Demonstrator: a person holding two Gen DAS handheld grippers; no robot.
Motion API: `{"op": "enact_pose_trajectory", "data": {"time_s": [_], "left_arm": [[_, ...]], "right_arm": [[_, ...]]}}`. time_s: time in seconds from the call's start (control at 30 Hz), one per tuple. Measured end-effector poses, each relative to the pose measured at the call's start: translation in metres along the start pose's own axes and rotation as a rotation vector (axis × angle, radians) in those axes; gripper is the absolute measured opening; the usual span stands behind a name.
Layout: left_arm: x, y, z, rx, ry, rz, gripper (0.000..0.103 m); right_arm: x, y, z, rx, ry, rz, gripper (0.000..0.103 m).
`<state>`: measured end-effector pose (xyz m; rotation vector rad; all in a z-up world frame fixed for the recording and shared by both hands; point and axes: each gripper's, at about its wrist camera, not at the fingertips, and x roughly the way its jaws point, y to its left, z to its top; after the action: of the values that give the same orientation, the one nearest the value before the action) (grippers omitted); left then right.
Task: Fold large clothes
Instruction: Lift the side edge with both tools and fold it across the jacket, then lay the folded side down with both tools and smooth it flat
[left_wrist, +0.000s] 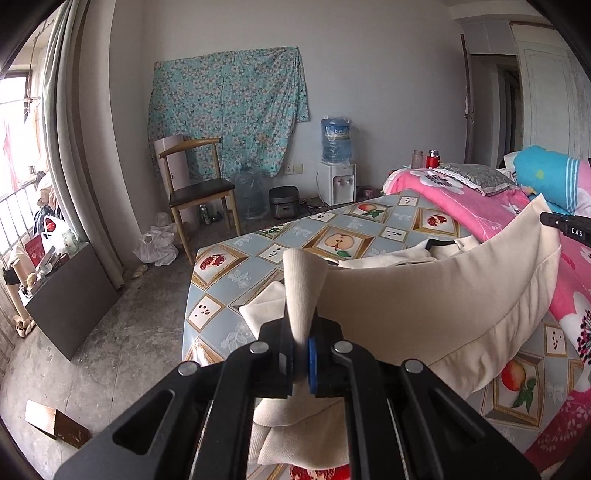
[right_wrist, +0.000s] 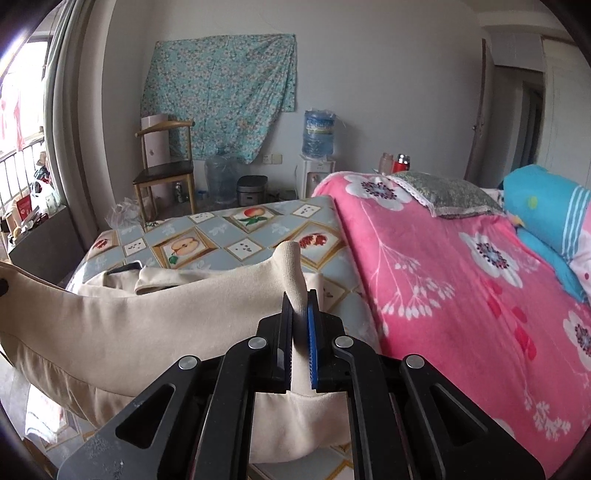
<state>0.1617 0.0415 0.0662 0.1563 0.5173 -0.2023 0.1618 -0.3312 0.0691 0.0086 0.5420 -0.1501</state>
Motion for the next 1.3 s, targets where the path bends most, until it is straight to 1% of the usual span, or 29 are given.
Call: {"op": "enact_pose_trajectory", "data": {"time_s": [0.07, 0.13, 0.23, 0.27, 0.33, 0.43, 0.47, 0.53, 0.6, 0.63, 0.67, 0.7, 0.77, 0.8, 0.83, 0.87, 0.9, 0.97, 1.03, 1.1, 1.17, 1.27, 1.3], "left_arm": [[0.021, 0.013, 0.017, -0.029, 0.010, -0.013, 0.006], [0.042, 0.025, 0.033, -0.053, 0.015, -0.024, 0.006], [0.080, 0.040, 0.059, -0.079, 0.043, -0.047, 0.006], [0.096, 0.044, 0.066, -0.088, 0.062, -0.059, 0.006], [0.133, 0.052, 0.075, -0.102, 0.129, -0.068, 0.006], [0.192, 0.057, 0.070, -0.107, 0.241, -0.052, 0.006], [0.211, 0.058, 0.064, -0.106, 0.286, -0.039, 0.006], [0.246, 0.058, 0.048, -0.114, 0.384, -0.039, 0.006], [0.269, 0.060, 0.034, -0.131, 0.466, -0.037, 0.008], [0.274, 0.062, 0.029, -0.145, 0.489, -0.038, 0.013], [0.273, 0.065, 0.028, -0.158, 0.481, -0.035, 0.019], [0.270, 0.070, 0.029, -0.167, 0.472, -0.029, 0.022], [0.258, 0.081, 0.037, -0.192, 0.438, -0.032, 0.023], [0.253, 0.087, 0.039, -0.188, 0.419, -0.011, 0.023], [0.241, 0.092, 0.045, -0.165, 0.383, 0.045, 0.023], [0.230, 0.097, 0.049, -0.148, 0.352, 0.069, 0.022], [0.218, 0.102, 0.052, -0.144, 0.328, 0.069, 0.022], [0.191, 0.108, 0.057, -0.143, 0.288, 0.045, 0.022], [0.163, 0.102, 0.053, -0.112, 0.274, 0.008, 0.022], [0.140, 0.090, 0.041, -0.085, 0.287, -0.039, 0.022], [0.121, 0.072, 0.019, -0.076, 0.330, -0.093, 0.022], [0.107, 0.048, -0.019, -0.086, 0.385, -0.136, 0.022], [0.104, 0.040, -0.032, -0.083, 0.397, -0.132, 0.022]], "right_arm": [[0.019, 0.001, 0.016, 0.012, 0.002, 0.027, 0.006], [0.043, 0.001, 0.033, 0.024, 0.009, 0.052, 0.006], [0.085, 0.000, 0.058, 0.049, 0.033, 0.080, 0.006], [0.101, -0.001, 0.065, 0.058, 0.048, 0.087, 0.006], [0.136, -0.002, 0.074, 0.088, 0.092, 0.108, 0.006], [0.193, 0.001, 0.072, 0.117, 0.180, 0.109, 0.006], [0.213, 0.003, 0.066, 0.121, 0.222, 0.103, 0.006], [0.250, 0.008, 0.049, 0.098, 0.310, 0.070, 0.006], [0.277, 0.009, 0.032, 0.077, 0.400, 0.049, 0.008], [0.283, 0.008, 0.026, 0.068, 0.423, 0.033, 0.010], [0.284, 0.007, 0.024, 0.060, 0.426, 0.017, 0.019], [0.281, 0.004, 0.025, 0.057, 0.421, 0.003, 0.035], [0.267, -0.008, 0.033, 0.060, 0.379, -0.050, 0.049], [0.259, -0.015, 0.039, 0.065, 0.360, -0.060, 0.049], [0.248, -0.023, 0.043, 0.072, 0.341, -0.082, 0.049], [0.238, -0.031, 0.049, 0.074, 0.320, -0.109, 0.049], [0.228, -0.039, 0.055, 0.080, 0.294, -0.115, 0.049], [0.194, -0.051, 0.059, 0.093, 0.240, -0.091, 0.049], [0.157, -0.054, 0.055, 0.086, 0.196, -0.040, 0.051], [0.126, -0.049, 0.040, 0.066, 0.184, 0.024, 0.051], [0.104, -0.038, 0.019, 0.040, 0.196, 0.092, 0.051], [0.085, -0.019, -0.022, 0.013, 0.240, 0.168, 0.051], [0.083, -0.015, -0.035, 0.011, 0.250, 0.196, 0.049]]}}
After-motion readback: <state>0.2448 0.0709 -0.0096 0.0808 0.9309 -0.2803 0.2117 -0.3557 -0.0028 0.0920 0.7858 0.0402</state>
